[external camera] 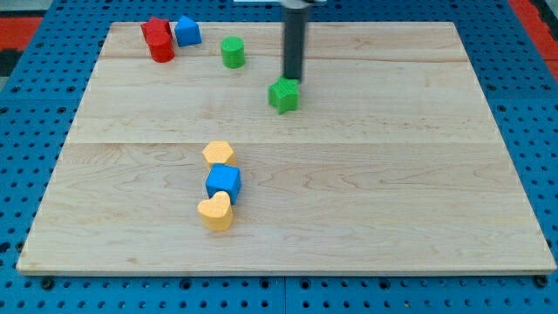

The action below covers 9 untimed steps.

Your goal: Move the green star top to the yellow hexagon

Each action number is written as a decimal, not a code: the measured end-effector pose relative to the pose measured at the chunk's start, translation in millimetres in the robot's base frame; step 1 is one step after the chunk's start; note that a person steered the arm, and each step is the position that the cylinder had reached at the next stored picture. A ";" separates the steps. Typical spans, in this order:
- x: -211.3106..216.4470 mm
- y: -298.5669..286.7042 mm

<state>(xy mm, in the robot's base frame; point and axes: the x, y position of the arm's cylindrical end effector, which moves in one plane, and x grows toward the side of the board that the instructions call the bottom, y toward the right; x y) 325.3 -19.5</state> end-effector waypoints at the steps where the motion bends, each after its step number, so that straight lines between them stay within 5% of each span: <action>1: 12.8 -18.3; 2: -6.9 43.0; 3: 16.8 89.4; 4: 43.9 44.1; 7: 7.4 -51.1; 9: 29.9 -70.1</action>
